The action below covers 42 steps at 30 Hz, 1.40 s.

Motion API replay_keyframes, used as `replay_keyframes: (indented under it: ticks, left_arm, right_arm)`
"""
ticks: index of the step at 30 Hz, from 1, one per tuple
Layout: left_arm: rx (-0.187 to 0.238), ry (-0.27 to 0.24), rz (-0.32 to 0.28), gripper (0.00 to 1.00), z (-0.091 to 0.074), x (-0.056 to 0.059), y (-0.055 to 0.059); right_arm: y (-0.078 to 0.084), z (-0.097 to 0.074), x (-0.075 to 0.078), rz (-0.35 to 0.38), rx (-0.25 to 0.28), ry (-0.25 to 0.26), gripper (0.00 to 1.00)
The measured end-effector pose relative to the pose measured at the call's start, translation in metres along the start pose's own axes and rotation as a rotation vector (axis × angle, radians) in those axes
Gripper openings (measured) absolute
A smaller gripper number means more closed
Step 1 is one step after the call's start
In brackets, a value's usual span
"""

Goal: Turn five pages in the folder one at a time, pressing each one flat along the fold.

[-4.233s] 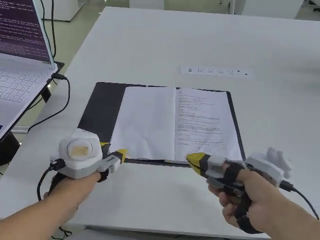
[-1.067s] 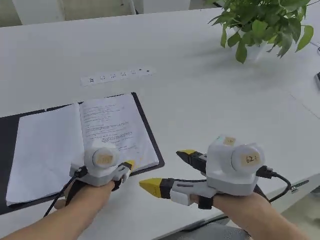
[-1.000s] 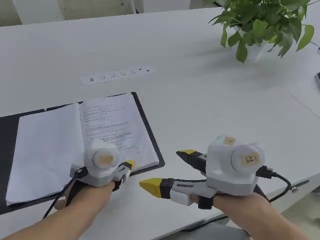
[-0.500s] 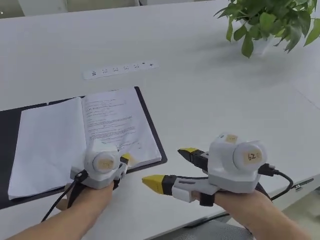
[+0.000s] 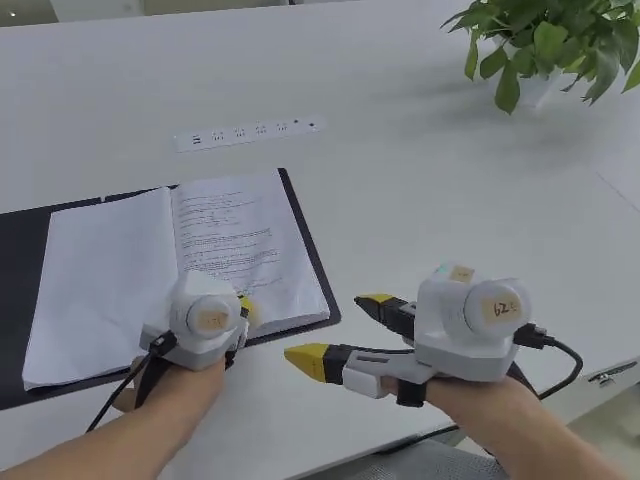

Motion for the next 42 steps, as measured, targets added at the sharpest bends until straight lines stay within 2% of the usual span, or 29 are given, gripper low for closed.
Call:
replay_keyframes:
  ticks: [2, 4, 7, 15, 17, 28, 32, 35, 38, 41, 42]
  left_arm:
    - [0.003, 0.014, -0.033, 0.0, 0.0, -0.001, 0.0]
    - [0.001, 0.013, -0.019, 0.0, 0.001, 0.0, 0.001]
    - [0.003, 0.015, -0.03, 0.0, 0.001, -0.001, 0.001]
    - [0.006, 0.017, -0.034, 0.0, 0.0, -0.001, 0.0]
    - [0.007, 0.017, -0.035, 0.0, 0.001, -0.001, 0.0]
    - [0.014, 0.014, -0.035, 0.0, 0.0, -0.001, 0.0]
    - [0.016, 0.014, -0.034, 0.0, 0.0, -0.001, 0.0]
    - [0.017, 0.012, -0.035, 0.0, 0.0, -0.001, 0.0]
    - [0.018, 0.012, -0.033, 0.0, 0.0, 0.0, 0.0]
    - [0.02, 0.011, -0.034, 0.0, 0.0, 0.0, 0.0]
    - [0.02, 0.012, -0.034, 0.0, 0.0, 0.0, 0.0]
  right_arm:
    - [-0.001, 0.006, 0.002, 0.006, -0.002, -0.003, 0.7]
    - [0.0, 0.013, 0.004, 0.014, -0.011, -0.006, 0.68]
    - [-0.001, 0.025, 0.01, 0.034, -0.019, -0.007, 0.64]
    - [-0.003, 0.057, 0.039, 0.156, -0.043, -0.019, 0.49]
    - [-0.002, 0.063, 0.044, 0.176, -0.044, -0.02, 0.49]
    - [0.011, 0.075, 0.048, 0.223, -0.086, -0.036, 0.5]
    - [0.013, 0.077, 0.049, 0.227, -0.086, -0.033, 0.44]
    - [0.011, 0.077, 0.057, 0.294, -0.059, -0.025, 0.36]
    - [0.013, 0.077, 0.066, 0.392, -0.044, -0.006, 0.27]
    - [0.011, 0.079, 0.073, 0.563, 0.004, -0.053, 0.25]
    - [0.012, 0.079, 0.075, 0.58, 0.003, -0.054, 0.24]
Point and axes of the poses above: the centre of the closed fingertips' face, and the gripper's own axes: z roughly forward along the fingers, x roughly to its right, y roughly out of its underside, the point moved 1 cm from there along -z, roughly backward along the fingers, and after that the axes turned 11 degrees about -x, right-handed, at the moved point
